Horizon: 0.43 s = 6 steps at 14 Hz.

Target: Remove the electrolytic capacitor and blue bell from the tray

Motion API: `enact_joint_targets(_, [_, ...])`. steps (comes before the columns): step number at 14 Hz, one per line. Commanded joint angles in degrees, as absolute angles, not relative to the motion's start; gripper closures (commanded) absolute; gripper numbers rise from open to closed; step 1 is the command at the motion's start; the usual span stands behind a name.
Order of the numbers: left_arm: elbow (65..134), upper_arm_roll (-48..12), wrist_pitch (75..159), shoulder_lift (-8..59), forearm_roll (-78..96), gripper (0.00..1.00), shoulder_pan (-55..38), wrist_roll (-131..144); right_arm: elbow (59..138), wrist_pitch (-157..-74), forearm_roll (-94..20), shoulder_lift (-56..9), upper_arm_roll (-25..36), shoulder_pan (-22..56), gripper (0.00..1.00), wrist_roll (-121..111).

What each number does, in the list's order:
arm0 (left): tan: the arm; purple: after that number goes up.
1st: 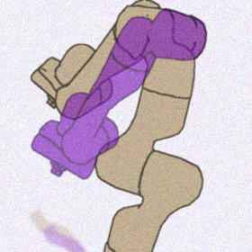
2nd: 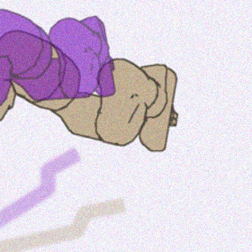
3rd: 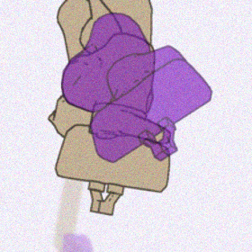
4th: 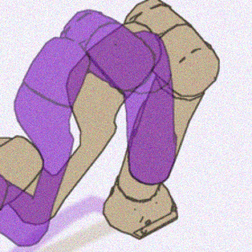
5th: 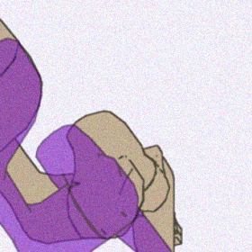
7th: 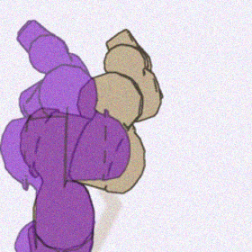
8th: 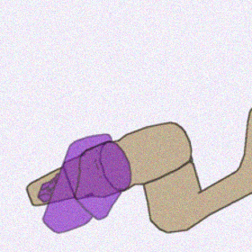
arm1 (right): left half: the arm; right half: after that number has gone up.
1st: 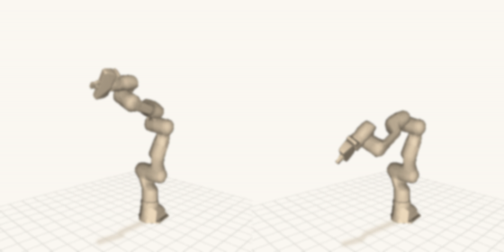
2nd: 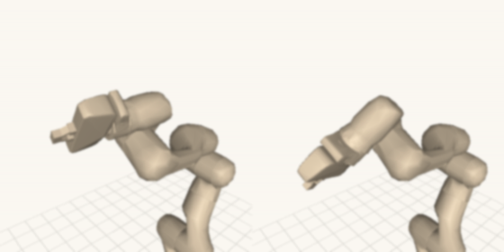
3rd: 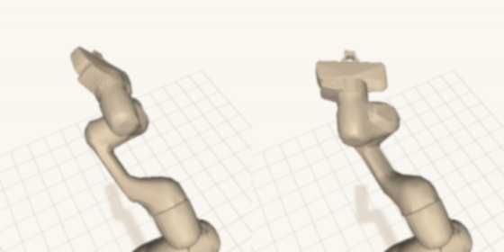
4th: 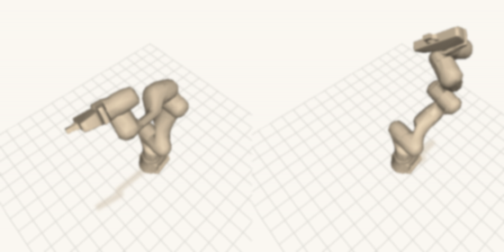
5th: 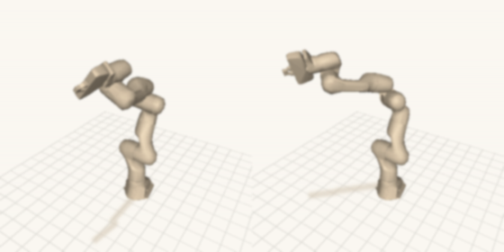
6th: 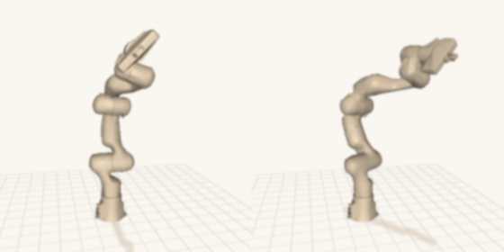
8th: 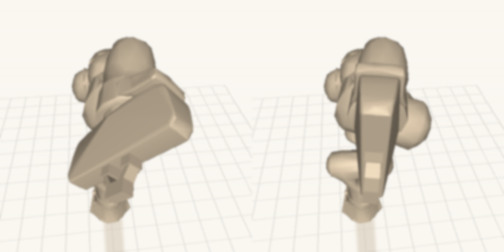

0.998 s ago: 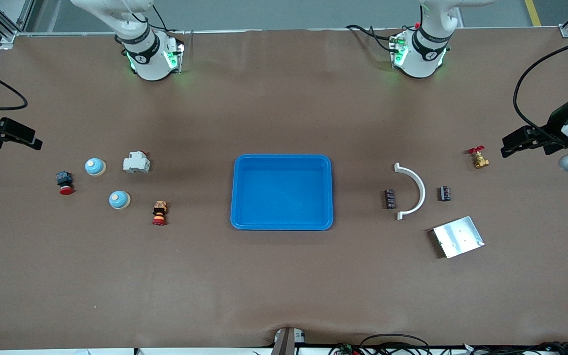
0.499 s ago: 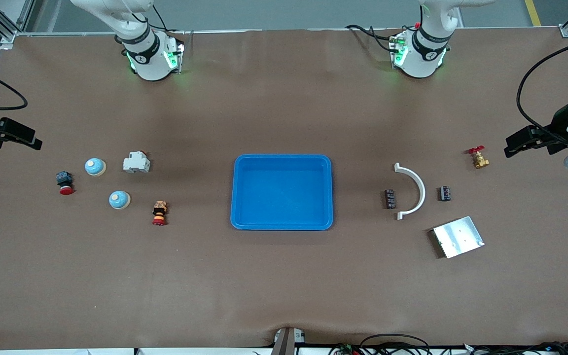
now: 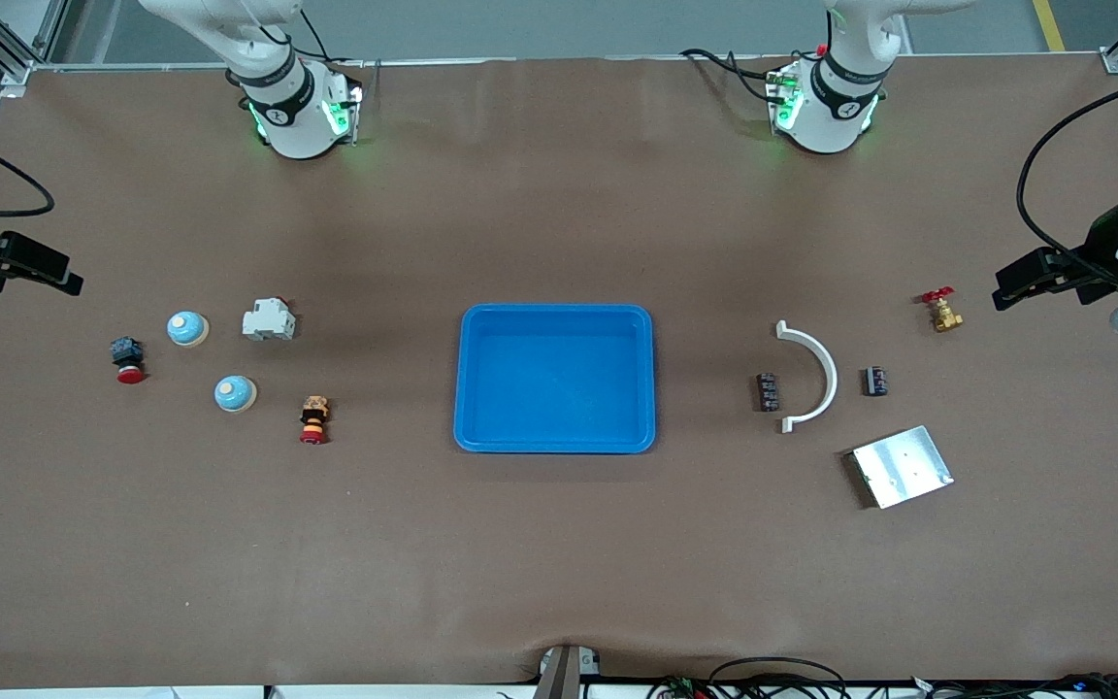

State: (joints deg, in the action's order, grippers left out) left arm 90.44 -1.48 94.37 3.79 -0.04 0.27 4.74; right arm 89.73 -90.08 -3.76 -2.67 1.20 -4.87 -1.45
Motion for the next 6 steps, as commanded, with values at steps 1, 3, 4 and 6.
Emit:
enact_joint_targets(1, [91.5, -1.4, 94.9, 2.6, 1.5, 0.0, 0.5, 5.2, 89.9, -89.6, -3.3, -1.6, 0.5, -5.5, 0.0, -0.6])
enact_joint_targets(3, [91.5, -1.4, 95.0, 2.7, 1.5, 0.0, 0.5, 5.2, 89.9, -89.7, -3.3, -1.6, 0.5, -5.5, 0.0, -0.6])
enact_joint_targets(4, [91.5, -1.4, 95.0, 2.7, 1.5, 0.0, 0.5, 5.2, 89.9, -89.7, -3.3, -1.6, 0.5, -5.5, 0.0, -0.7])
enact_joint_targets(6, [91.5, -1.4, 95.0, 2.9, 1.5, 0.0, 0.5, 5.2, 89.9, -89.7, -3.3, -1.5, 0.4, -5.5, 0.0, -0.6])
